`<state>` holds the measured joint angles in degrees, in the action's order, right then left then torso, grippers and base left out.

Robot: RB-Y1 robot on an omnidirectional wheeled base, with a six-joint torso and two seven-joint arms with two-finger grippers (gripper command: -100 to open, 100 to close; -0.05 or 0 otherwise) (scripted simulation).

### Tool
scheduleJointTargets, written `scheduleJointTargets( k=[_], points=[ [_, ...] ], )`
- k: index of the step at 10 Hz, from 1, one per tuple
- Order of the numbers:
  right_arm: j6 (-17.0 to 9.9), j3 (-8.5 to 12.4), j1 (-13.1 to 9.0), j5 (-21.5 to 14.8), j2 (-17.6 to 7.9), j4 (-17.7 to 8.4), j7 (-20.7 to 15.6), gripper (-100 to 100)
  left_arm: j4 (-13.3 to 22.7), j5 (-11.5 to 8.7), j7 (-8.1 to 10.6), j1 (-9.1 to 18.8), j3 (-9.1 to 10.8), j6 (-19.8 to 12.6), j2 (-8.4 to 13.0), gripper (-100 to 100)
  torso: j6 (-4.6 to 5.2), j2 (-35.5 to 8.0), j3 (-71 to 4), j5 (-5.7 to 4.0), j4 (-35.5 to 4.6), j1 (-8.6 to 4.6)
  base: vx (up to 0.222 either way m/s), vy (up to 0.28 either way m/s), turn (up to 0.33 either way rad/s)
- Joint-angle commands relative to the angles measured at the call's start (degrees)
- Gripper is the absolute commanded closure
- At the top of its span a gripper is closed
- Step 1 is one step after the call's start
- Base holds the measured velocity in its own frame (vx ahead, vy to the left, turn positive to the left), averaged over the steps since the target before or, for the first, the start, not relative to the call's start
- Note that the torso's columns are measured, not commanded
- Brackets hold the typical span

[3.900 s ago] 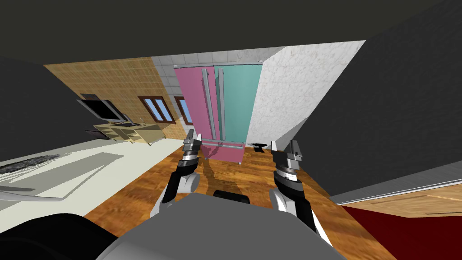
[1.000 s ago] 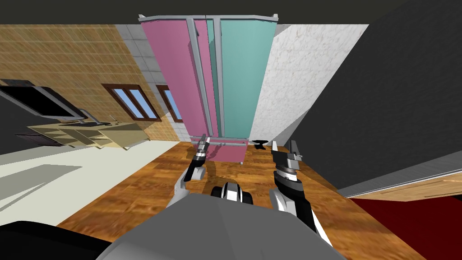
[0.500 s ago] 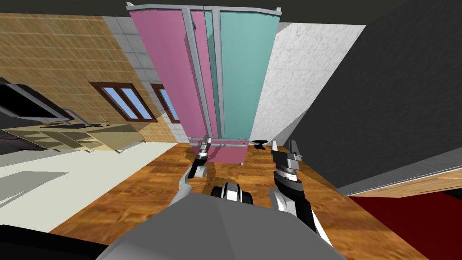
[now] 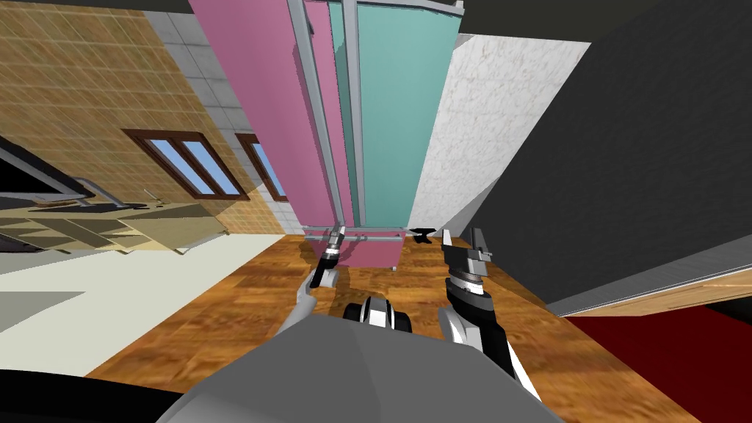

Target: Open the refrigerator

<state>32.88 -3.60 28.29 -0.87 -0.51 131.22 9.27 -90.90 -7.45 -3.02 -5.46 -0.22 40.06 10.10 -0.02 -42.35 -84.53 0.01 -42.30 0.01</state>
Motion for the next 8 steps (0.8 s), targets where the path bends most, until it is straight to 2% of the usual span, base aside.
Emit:
scheduleJointTargets(
  k=[1,2,3,4,5,6,7,8],
  points=[
    [0.0,0.0,0.0,0.0,0.0,0.0,0.0,0,4.22,0.09,0.22,1.63,-0.05,1.54,-0.09,-100,0.02,0.08,-0.04,0.0,0.01,0.01,0.052,0.039,-0.038],
    [0.0,0.0,0.0,0.0,0.0,0.0,0.0,0,6.08,0.16,0.49,3.03,-0.07,2.97,-0.12,-100,0.01,0.07,-0.04,-0.01,0.02,-0.04,0.051,0.035,-0.06],
    [0.0,0.0,0.0,0.0,0.0,0.0,0.0,0,7.57,0.16,0.49,3.03,-0.07,2.97,-0.12,-100,0.02,0.08,-0.05,-0.02,0.01,-0.04,0.046,0.03,-0.03],
    [0.0,0.0,0.0,0.0,0.0,0.0,0.0,0,9.8,0.25,0.77,4.39,-0.09,4.42,-0.17,-100,0.01,0.05,-0.03,-0.01,0.02,-0.05,0.058,0.037,-0.048],
    [0.0,0.0,0.0,0.0,0.0,0.0,0.0,0,10.92,0.25,0.77,4.39,-0.09,4.42,-0.17,-100,0.02,0.09,-0.05,-0.01,0.02,0.0,0.048,0.036,-0.033],
    [0.0,0.0,0.0,0.0,0.0,0.0,0.0,0,13.41,0.35,1.07,5.71,-0.12,5.87,-0.23,-100,0.01,0.05,-0.03,0.0,0.02,0.0,0.054,0.043,-0.045],
    [0.0,0.0,0.0,0.0,0.0,0.0,0.0,0,14.26,0.35,1.07,5.71,-0.12,5.87,-0.23,-100,0.02,0.07,-0.04,0.0,0.01,0.02,0.043,0.033,-0.032],
    [0.0,0.0,0.0,0.0,0.0,0.0,0.0,0,16.21,0.47,1.38,6.99,-0.15,7.32,-0.31,-100,0.01,0.03,-0.02,-0.01,0.01,-0.03,0.055,0.031,-0.057]
  ],
)
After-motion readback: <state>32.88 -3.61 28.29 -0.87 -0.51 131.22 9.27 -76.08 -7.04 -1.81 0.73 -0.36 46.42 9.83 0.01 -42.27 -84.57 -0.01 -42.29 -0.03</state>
